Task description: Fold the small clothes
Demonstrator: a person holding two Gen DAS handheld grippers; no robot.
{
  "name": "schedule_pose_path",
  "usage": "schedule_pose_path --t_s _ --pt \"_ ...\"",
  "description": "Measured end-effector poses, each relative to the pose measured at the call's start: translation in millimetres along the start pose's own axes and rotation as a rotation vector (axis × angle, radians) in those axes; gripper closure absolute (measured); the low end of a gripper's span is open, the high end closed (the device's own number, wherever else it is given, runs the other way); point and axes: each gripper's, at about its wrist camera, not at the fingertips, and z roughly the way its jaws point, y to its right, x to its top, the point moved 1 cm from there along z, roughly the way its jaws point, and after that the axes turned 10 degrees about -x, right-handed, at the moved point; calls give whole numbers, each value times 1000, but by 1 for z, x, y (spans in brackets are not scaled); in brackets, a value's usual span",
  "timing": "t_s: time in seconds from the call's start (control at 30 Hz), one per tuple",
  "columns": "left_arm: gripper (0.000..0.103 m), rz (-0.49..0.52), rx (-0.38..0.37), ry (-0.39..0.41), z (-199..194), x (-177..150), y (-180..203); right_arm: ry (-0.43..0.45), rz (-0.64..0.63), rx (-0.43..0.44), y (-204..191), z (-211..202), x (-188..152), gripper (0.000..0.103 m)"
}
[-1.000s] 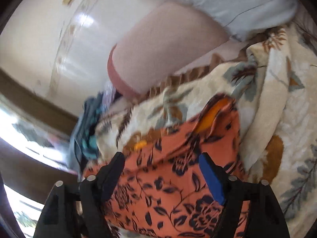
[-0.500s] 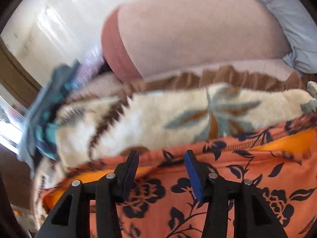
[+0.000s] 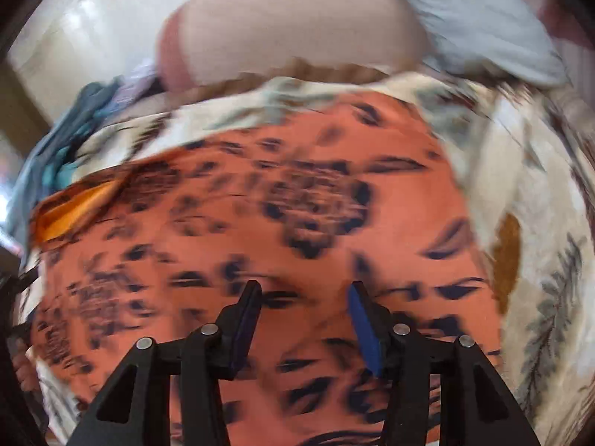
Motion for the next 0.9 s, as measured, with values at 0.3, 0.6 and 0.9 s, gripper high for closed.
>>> schedule_pose_path --t_s 0.3,0.6,0.9 --pt "33 305 156 -116 16 -12 28 -130 -287 245 -200 49 48 52" --pt "33 327 158 -153 18 -7 20 8 35 299 -182 49 123 53" --pt "33 318 154 -148 4 -13 20 -90 -234 159 -120 4 -32 57"
